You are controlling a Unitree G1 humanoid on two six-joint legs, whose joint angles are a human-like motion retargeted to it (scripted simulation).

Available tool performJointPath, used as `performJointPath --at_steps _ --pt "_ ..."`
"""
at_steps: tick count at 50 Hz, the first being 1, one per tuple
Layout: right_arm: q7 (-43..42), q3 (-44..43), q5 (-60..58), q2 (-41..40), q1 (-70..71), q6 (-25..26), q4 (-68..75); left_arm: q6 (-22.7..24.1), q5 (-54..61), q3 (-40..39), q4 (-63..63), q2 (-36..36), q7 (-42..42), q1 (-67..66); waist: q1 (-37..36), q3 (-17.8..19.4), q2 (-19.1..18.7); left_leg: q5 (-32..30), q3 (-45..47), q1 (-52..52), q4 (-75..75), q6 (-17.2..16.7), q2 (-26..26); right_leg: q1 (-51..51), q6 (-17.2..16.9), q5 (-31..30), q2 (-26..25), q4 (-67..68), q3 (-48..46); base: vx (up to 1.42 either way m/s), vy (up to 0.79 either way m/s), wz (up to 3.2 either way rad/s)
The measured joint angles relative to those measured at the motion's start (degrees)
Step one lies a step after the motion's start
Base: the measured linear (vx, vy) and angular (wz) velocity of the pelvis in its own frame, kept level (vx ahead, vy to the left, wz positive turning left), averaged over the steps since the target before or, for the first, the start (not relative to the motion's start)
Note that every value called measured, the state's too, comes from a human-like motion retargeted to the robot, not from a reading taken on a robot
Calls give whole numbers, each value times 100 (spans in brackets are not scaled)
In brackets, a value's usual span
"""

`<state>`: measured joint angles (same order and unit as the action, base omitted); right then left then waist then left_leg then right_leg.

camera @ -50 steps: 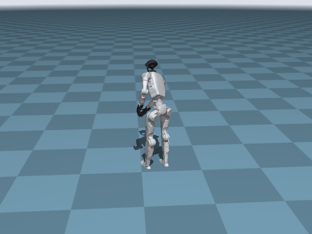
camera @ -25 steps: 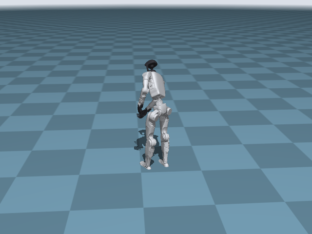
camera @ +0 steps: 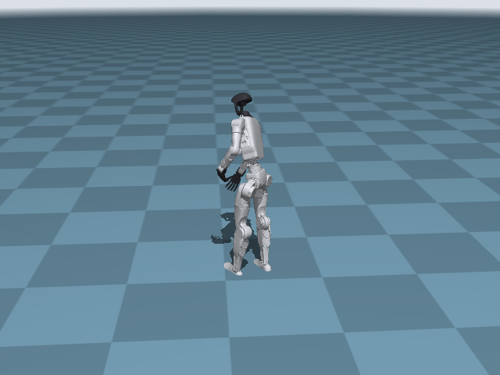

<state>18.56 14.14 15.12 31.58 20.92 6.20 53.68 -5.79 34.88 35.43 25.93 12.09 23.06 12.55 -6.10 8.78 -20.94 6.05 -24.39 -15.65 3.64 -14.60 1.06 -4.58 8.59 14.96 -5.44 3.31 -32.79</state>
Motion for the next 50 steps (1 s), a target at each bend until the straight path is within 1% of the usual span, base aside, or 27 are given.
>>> performJointPath --at_steps 10,14,20,29,37,43,50 --pt "513 419 -958 -38 -462 95 -56 -43 -454 -117 -360 29 353 144 -101 -369 335 -102 -404 56 0 -40 -187 280 58 -113 -55 -169 -407 2 0 63" --pt "582 513 -1163 -164 -502 100 55 16 -683 -319 -869 54 346 207 -184 -481 404 -169 -575 55 -1 -40 -298 359 84 -162 -63 -225 -598 1 2 69" --pt "495 634 -1325 -412 -421 68 447 18 -897 -757 -1658 324 298 67 -330 -601 475 -295 -831 33 -2 -40 -483 445 136 -240 -72 -294 -894 1 4 72" --pt "548 850 -1392 -892 -255 99 1105 -151 -663 -1005 -1782 506 717 -222 -626 -802 625 -552 -1257 8 5 -40 -818 557 207 -415 -59 -414 -1365 2 6 79" --pt "559 1077 -1513 -1220 -45 122 1355 -285 -316 -1074 -1717 566 1083 -373 -904 -934 828 -788 -1626 30 11 -40 -1125 652 289 -553 -36 -488 -1770 3 5 78" --pt "471 1272 -1668 -1315 229 110 1416 -377 -82 -998 -1813 639 1315 -381 -1062 -973 1012 -935 -1855 87 15 -40 -1320 727 345 -630 -16 -480 -2024 4 5 73" --pt "598 1703 -2101 -1307 786 136 1604 -452 -43 -769 -2093 811 1521 -218 -1256 -988 1284 -1058 -2118 182 18 -40 -1498 819 407 -718 2 -440 -2244 4 4 66"
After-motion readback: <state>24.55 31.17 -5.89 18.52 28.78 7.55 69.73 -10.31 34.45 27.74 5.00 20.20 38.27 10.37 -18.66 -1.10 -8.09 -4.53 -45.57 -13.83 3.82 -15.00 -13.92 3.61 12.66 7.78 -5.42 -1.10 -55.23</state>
